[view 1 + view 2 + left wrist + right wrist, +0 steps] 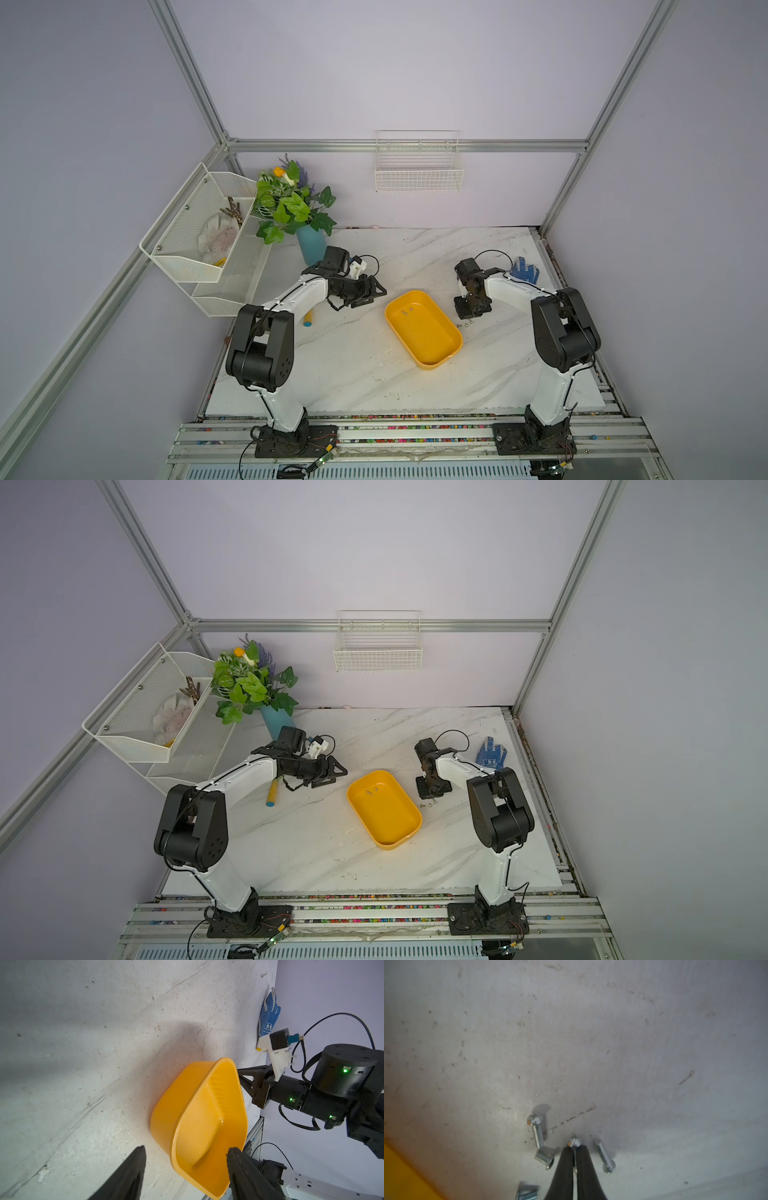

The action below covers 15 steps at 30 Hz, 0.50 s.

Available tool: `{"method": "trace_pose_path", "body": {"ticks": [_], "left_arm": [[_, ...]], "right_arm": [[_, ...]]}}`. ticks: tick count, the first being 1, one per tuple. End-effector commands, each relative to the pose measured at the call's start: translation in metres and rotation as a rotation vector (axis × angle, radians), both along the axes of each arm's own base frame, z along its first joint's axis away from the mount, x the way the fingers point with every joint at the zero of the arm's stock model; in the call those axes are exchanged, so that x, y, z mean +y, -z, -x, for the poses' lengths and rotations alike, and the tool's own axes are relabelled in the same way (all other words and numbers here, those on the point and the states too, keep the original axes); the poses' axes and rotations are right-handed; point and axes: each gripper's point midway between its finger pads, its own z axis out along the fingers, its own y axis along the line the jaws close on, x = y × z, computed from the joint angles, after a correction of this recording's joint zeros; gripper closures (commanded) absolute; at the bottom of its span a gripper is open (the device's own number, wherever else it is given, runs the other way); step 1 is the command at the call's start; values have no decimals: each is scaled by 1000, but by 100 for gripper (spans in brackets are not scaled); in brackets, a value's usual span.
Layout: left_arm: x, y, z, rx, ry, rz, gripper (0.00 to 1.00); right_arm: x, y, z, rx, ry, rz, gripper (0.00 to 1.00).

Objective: Take out the screws from the storage box
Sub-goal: Place the screw at the center of the board.

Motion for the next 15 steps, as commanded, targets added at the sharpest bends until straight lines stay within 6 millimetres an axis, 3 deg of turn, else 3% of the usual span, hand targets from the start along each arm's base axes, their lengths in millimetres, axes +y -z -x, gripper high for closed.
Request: {"method": "trace_pose_path", "body": {"ticks": [1,3,5,10,15], "left_arm": [[1,-27,-11,-75,0,1,33],[1,-27,-11,-73,-1,0,33],[2,-26,-10,-71,-1,0,33],[1,-27,-10,-74,0,3,33],[1,-28,-10,-75,-1,2,33]], "right_arm": [[4,-12,-10,-46,8,-26,84],[5,-16,-11,-54,12,-34,73],[5,-20,-12,-64,14,-37,68],[5,-33,-16,-95,23,-40,66],[13,-85,-23,-204,23,-107,66]]}}
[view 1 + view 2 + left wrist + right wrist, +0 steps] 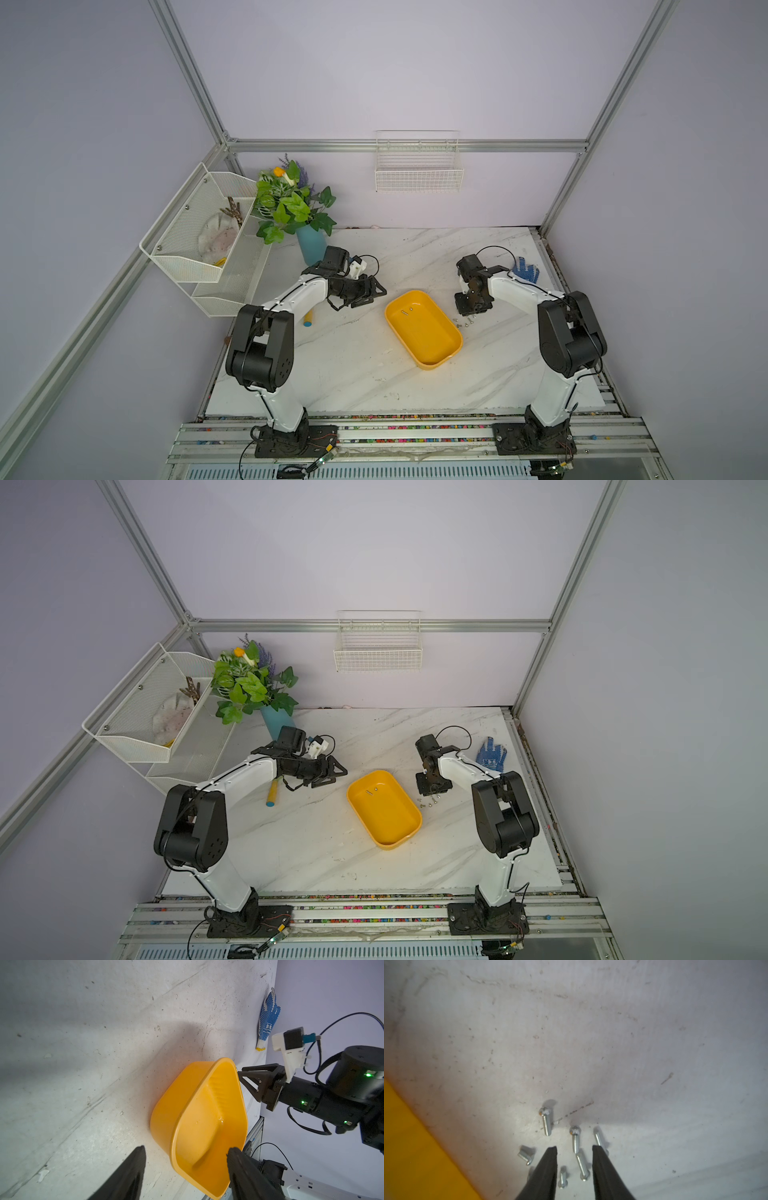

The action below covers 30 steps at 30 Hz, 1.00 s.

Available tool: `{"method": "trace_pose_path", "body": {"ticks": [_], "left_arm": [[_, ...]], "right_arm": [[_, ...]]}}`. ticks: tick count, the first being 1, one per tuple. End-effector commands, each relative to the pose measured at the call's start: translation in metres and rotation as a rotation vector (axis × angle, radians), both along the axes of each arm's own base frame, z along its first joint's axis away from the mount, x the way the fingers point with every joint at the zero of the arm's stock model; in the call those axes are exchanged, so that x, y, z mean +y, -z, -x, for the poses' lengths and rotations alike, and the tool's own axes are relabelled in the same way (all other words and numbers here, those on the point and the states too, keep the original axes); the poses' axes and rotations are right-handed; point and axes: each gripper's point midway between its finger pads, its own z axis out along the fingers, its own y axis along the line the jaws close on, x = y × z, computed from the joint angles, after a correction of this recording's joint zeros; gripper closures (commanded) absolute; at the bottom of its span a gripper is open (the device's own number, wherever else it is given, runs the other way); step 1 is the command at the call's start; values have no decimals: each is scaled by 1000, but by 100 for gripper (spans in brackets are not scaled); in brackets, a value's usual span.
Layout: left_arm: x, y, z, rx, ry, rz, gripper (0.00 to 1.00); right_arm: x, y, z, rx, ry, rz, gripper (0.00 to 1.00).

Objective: Take out the screws from the storage box
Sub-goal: Place the screw at the center of the board, then pick up the screw from the storage box.

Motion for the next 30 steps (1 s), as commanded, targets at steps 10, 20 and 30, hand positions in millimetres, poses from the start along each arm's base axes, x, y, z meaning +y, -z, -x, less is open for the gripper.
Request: {"method": "trace_pose_path", "body": {"ticks": [10,20,30], "left_arm": [[0,-19,-15,-56,-1,3,38],[10,-18,-19,-41,-40,16,44],[36,-17,-20,-41,-93,-6,42]], "right_arm": [[128,-124,14,-245,-368,-382,66],[194,-75,15,-180,-511,-380,53],[215,-37,7,-137,-585,-327,54]]}}
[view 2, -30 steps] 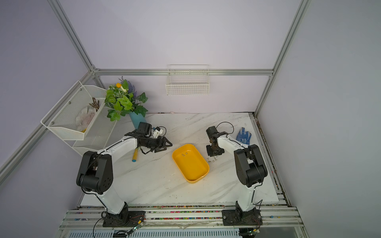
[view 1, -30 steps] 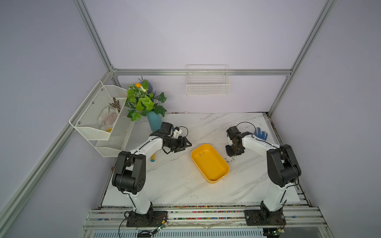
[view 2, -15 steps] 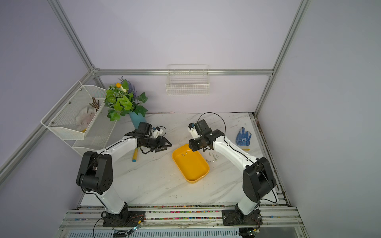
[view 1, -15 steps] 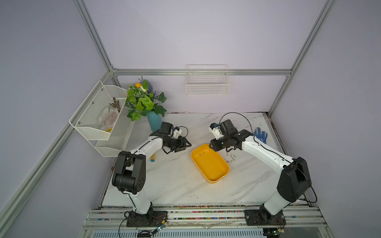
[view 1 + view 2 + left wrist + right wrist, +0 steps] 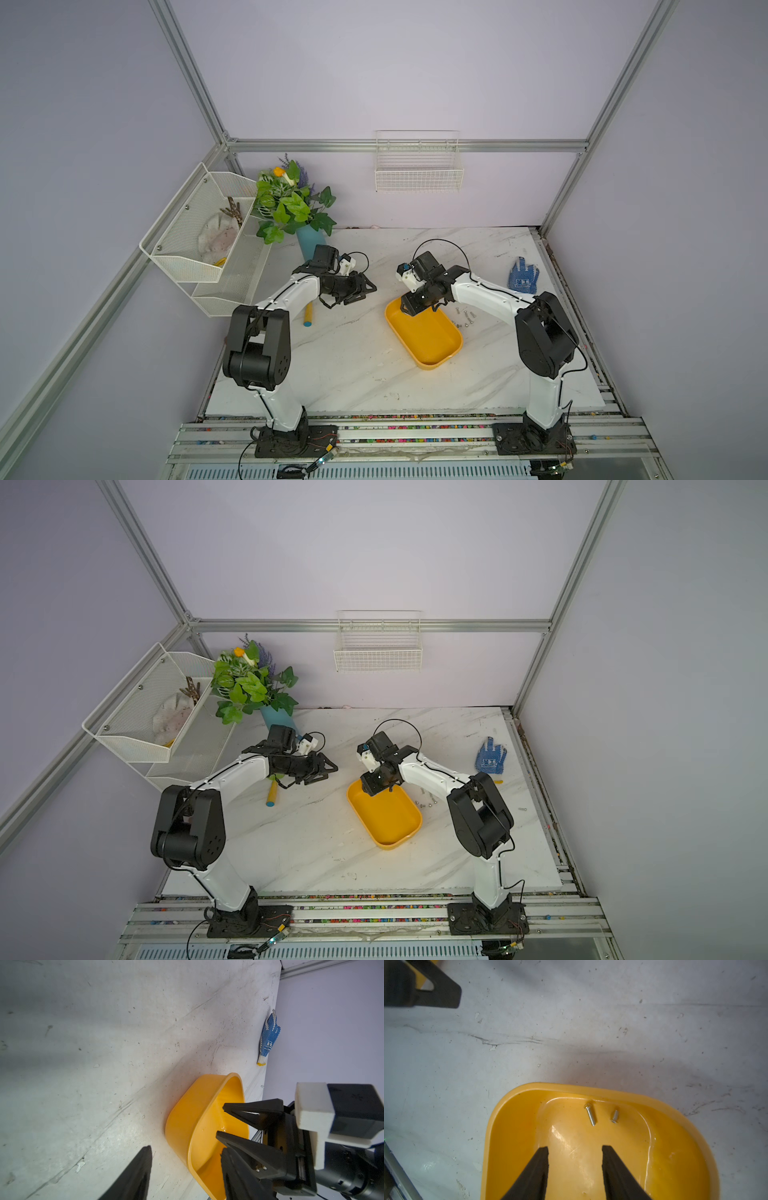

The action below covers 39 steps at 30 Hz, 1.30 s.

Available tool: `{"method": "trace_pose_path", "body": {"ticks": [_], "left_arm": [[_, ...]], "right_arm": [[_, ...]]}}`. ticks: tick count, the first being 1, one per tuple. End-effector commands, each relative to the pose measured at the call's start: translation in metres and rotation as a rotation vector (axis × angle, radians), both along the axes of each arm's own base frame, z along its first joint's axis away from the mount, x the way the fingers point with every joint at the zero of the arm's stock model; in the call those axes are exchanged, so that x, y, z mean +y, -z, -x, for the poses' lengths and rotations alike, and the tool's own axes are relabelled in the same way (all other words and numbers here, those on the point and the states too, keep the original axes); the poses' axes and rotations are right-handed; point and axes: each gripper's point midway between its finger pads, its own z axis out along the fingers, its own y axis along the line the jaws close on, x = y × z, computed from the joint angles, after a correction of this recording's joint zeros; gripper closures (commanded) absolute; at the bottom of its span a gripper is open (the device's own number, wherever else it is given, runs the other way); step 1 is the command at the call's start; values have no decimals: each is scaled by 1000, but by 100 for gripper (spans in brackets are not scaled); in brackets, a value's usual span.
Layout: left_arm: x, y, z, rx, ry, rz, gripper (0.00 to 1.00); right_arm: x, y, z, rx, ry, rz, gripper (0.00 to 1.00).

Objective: Take out the screws from the storage box
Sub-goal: Pick up the screw from the storage box.

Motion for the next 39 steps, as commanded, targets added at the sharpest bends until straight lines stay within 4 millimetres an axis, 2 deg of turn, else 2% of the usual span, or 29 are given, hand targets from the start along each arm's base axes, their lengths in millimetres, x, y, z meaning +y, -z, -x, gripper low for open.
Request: {"method": "trace_pose_path", "body": {"ticks": [1,11,33,39], "left_arm": [[6,-17,-4,-45,-10,-8,42],[10,-12,1,-31,-16,-8,41],[10,-13,4,-32,-13,-11,40],[10,-15,4,-35,-10,-9,40]], "right_arm": [[10,3,-5,-36,-45,0,55],[14,28,-5,-32,-69,38,58],[3,72,-5,-24,-72,154,58],[-4,84,1,-18,-84,212,65]]}}
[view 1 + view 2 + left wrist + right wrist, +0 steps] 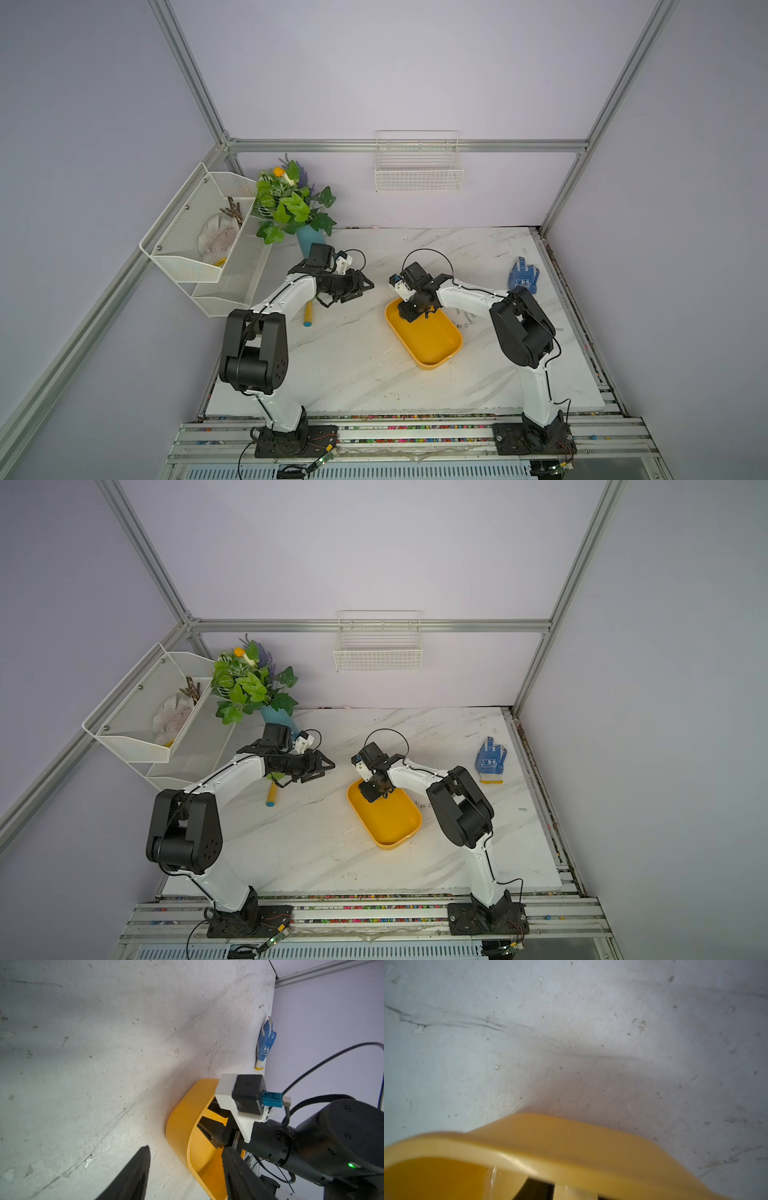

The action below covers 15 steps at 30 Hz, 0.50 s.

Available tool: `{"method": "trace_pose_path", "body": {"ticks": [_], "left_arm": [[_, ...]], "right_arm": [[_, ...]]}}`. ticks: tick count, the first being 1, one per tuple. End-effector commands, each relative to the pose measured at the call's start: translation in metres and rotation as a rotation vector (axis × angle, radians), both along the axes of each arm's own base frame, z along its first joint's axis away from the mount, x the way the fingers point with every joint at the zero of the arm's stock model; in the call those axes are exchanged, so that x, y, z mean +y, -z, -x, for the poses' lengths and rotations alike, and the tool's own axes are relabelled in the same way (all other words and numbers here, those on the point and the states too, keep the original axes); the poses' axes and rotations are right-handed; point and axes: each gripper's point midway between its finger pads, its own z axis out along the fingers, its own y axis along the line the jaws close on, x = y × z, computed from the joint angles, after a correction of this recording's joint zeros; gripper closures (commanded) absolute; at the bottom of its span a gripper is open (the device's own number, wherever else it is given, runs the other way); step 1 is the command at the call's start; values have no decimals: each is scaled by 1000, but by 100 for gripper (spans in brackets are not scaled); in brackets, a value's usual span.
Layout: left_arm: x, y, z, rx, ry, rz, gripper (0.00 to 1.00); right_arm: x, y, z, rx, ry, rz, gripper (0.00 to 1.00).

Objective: Take out the screws from the storage box
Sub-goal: Pick up the screw from the storage box.

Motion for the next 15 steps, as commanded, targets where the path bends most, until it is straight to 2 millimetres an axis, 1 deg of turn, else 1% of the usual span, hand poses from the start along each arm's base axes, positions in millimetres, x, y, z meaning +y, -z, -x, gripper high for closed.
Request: {"method": "trace_pose_path", "body": {"ticks": [1,3,5,8,12,15], "left_arm": [[3,-4,7,-2,4,-7,40],[4,-4,7,-6,3,-13,40],[4,-3,7,-4,4,-13,39],[4,-2,8,-2,3,-14,39],[4,-2,8,-3,1,-11,39],[4,-4,7,-7,1,-9,39]], "right_arm": [[-10,27,14,25,-24,101,66],[-16,33,18,31,-31,138,71],[-19,37,22,40,-29,151,74],[-23,41,25,49,-23,164,83],[-23,42,25,51,-23,169,100],[-21,39,23,47,-18,165,100]]}}
